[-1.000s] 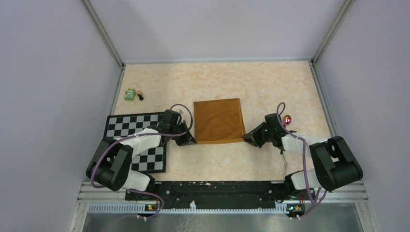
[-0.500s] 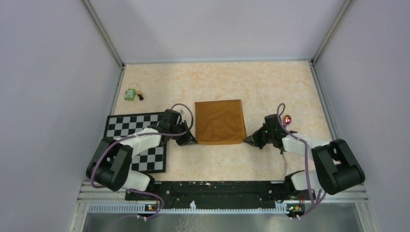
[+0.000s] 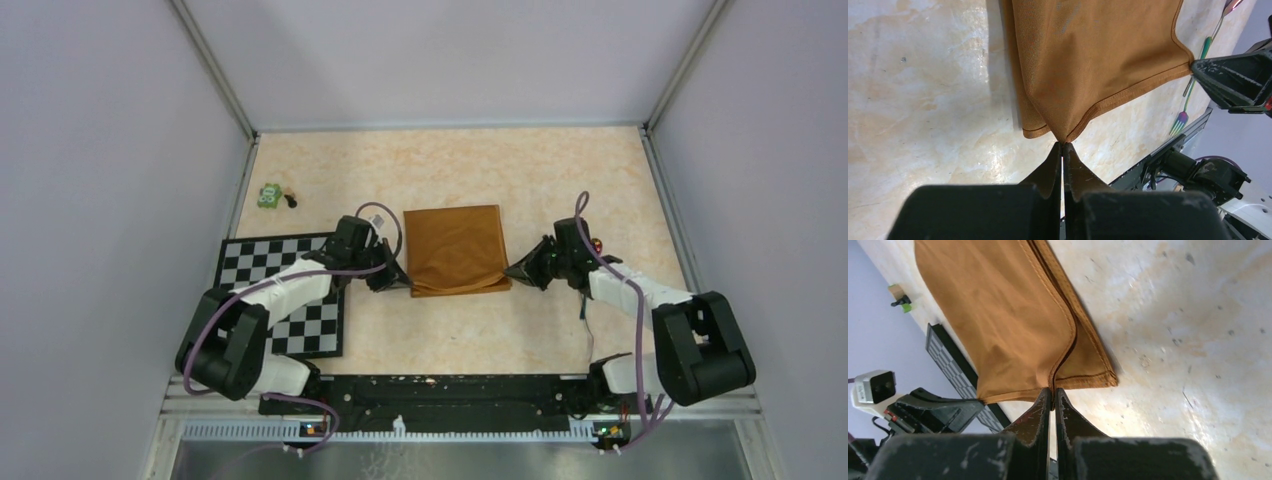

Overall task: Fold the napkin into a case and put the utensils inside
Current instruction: Smooth out the square-folded napkin at the center of the board.

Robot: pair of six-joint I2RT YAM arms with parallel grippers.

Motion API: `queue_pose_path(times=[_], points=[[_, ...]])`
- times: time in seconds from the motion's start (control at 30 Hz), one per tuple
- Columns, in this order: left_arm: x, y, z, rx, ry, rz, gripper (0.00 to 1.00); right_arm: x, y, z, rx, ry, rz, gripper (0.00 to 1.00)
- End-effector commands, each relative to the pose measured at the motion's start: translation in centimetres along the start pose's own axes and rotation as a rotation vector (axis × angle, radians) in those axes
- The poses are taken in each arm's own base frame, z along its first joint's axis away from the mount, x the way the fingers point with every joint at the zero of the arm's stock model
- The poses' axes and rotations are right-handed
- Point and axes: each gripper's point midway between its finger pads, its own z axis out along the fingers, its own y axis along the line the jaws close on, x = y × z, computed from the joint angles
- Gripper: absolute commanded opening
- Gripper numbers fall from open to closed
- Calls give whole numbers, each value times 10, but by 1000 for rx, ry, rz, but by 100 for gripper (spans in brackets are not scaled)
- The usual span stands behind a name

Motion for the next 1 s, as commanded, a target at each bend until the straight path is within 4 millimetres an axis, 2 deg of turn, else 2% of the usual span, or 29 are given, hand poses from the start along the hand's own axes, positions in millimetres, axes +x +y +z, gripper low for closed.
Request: queue_pose_path(times=[0.0,0.27,0.37,0.43,0.5,0.57,0.67,0.77,0.83,0.87,0.97], points=[[-8,-13,3,57,-5,16,0,-19,28,-1,-81,-17,-119,0],[7,0,13,56,41,-2,0,-20,14,11,-64,2,-156,0],[8,-1,11,62,48,-6,0,-25,23,11,-102,-6,-184,0],[0,-11,5,76,21,12,0,-31,43,9,-143,-4,-222,0],[-17,-23,-2,69,-30,50,0,-40,67,4,-189,-19,-260,0],[-42,-34,-9,61,-81,70,0,-54,95,0,-241,-51,-307,0],[-93,-52,-17,71,-166,80,0,-77,136,-3,-319,-97,-361,0],[-142,-64,-23,106,-236,68,0,-106,172,2,-377,-149,-414,0],[-174,-71,-24,117,-283,76,0,-118,188,13,-411,-147,-431,0],[-189,-76,-24,121,-300,81,0,-126,207,11,-457,-155,-449,0],[-221,-89,-20,145,-323,112,0,-142,236,20,-513,-152,-474,0]])
